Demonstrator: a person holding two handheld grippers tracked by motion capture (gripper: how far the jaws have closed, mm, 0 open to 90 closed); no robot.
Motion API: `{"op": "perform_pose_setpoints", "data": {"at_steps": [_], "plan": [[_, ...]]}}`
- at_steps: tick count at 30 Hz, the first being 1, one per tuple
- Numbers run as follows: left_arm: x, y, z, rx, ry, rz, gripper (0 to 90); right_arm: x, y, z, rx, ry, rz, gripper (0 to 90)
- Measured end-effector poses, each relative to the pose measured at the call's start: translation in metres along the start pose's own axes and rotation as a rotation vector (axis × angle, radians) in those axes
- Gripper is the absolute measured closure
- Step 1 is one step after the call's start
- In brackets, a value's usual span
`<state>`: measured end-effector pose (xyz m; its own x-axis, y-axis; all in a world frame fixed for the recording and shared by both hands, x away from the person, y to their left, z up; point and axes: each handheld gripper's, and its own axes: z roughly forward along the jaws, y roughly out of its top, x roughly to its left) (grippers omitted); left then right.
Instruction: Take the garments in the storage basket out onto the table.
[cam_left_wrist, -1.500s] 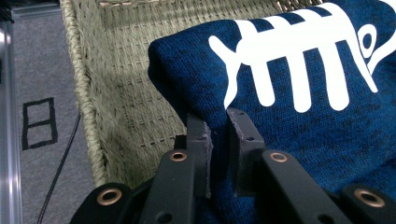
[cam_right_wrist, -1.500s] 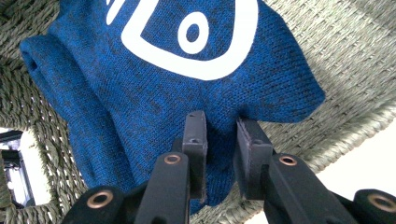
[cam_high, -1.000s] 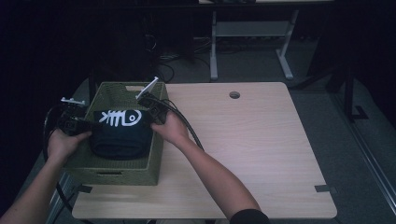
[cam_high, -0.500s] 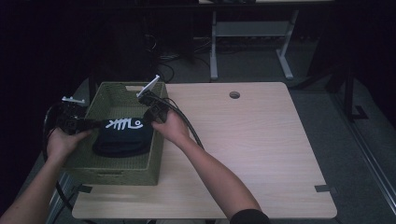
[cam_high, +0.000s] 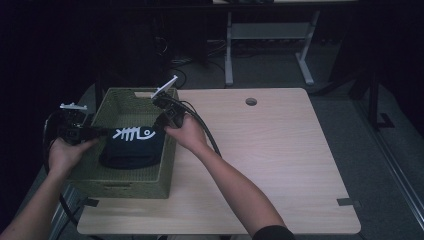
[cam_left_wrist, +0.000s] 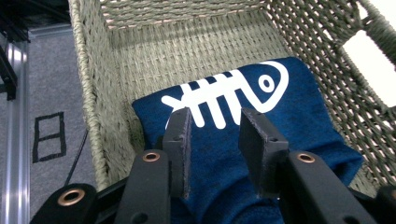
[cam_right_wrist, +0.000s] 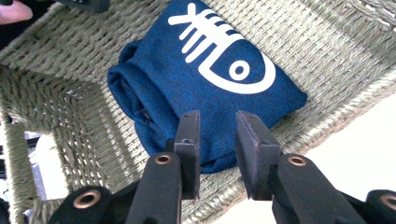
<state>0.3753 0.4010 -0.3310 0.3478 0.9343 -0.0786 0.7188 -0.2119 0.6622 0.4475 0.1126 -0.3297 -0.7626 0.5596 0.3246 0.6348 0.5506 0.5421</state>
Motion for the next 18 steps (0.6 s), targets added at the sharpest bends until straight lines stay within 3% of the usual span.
{"op": "perform_pose_setpoints", "data": {"at_steps": [18], "plan": [[-0.034,-0.011,-0.031,-0.036,0.042,-0.044,58.0,-0.025,-0.025,-0.038,-0.063,0.035,0.002,56.2]]}}
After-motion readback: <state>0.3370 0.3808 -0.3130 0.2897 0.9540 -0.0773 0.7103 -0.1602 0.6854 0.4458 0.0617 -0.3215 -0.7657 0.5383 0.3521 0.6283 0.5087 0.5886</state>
